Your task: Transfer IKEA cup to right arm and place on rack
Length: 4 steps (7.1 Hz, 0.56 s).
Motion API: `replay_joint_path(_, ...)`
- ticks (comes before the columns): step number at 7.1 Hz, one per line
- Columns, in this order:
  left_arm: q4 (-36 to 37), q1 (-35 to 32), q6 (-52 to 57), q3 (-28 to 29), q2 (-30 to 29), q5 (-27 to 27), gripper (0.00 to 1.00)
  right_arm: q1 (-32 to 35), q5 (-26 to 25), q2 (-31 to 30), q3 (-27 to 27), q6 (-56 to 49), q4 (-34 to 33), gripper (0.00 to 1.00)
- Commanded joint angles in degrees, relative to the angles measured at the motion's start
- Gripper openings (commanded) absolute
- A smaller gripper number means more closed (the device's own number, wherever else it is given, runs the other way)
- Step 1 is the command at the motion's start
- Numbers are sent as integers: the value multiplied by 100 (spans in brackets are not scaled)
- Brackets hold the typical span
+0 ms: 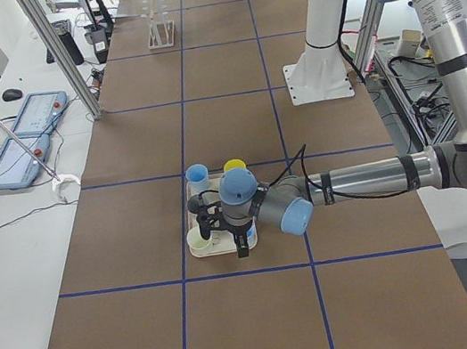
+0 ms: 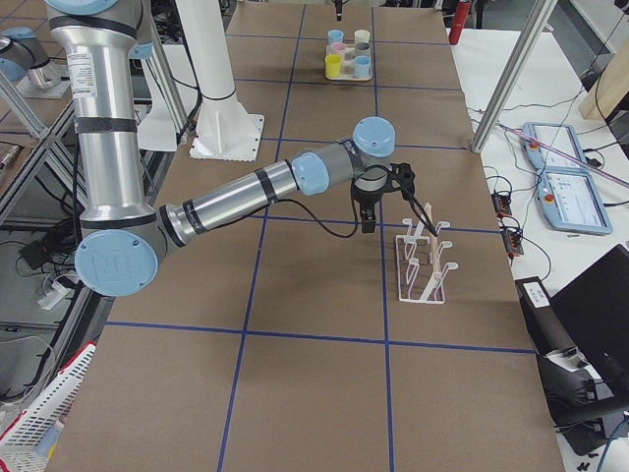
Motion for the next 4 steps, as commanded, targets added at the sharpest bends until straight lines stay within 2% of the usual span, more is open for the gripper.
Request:
replay_joint_path(1,-5,77,-85,102,-43,12,90,-3,2,2,-13,3,0,100)
replay_joint_path(2,-14,95,-85,129,-70,12,82,-3,11,2,-4,3,9,100)
replay_joint_path(4,-14,279,-94,199,-148,12,80,-3,20,11,-4,-5,9,100)
